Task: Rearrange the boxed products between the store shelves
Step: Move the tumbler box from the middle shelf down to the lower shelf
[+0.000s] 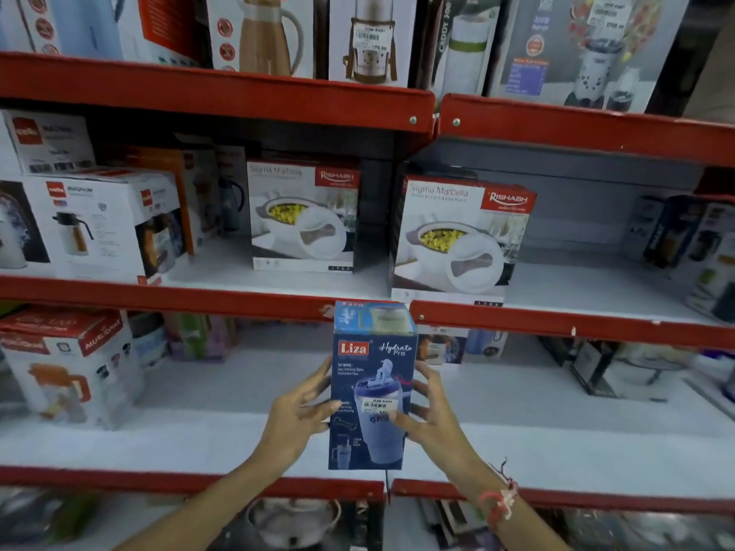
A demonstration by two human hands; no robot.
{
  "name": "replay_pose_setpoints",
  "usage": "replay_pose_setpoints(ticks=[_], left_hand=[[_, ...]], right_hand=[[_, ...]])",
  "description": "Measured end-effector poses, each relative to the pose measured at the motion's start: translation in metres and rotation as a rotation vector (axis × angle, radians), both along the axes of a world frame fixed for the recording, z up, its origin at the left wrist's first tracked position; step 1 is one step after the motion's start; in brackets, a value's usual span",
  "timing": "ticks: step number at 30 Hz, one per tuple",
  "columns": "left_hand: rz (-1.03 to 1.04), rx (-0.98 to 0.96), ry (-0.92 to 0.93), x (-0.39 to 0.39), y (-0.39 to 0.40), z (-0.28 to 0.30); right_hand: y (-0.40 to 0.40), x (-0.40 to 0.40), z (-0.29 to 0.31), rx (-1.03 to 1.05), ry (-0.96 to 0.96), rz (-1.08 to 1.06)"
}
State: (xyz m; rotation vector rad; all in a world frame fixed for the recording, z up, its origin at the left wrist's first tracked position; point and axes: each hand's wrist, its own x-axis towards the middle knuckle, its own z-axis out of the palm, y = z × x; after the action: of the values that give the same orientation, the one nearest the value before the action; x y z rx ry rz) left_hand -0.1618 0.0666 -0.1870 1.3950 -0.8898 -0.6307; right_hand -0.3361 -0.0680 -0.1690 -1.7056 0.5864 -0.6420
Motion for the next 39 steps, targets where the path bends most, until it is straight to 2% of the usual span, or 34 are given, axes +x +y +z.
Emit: replay_pose_setpoints(ticks=[3,14,21,26,30,35,39], left_hand=[[0.014,0.055,0.006,-0.003,-0.006,-0.020],[0.101,0.051,0.015,0.000,-0.041,-0.072],[0.198,0.188,-0.012,0.009,-0.052,-0.090],[0.192,0.256,-0.021,0.012,-0.049,-0.099],[0.199,0.245,-0.079,0.017,-0.041,-0.077],[0.218,0.165,-0.216,0.027,-0.027,-0.021],[0.241,0.012,-0.305,0.025,-0.038,0.042]], right_hand=[[-0.007,0.001,-0.028,0.044,0.044,-0.020],[-0.039,0.026,-0.095,0.099,0.063,-0.094],[-0.046,0.046,-0.111,0.136,0.117,-0.107],[-0.051,0.044,-0.118,0.125,0.203,-0.087],[-0.062,0.032,-0.096,0.047,0.205,-0.079],[-0.074,0.007,-0.033,-0.099,0.216,-0.067],[-0.083,-0.004,0.031,-0.258,0.090,-0.146]])
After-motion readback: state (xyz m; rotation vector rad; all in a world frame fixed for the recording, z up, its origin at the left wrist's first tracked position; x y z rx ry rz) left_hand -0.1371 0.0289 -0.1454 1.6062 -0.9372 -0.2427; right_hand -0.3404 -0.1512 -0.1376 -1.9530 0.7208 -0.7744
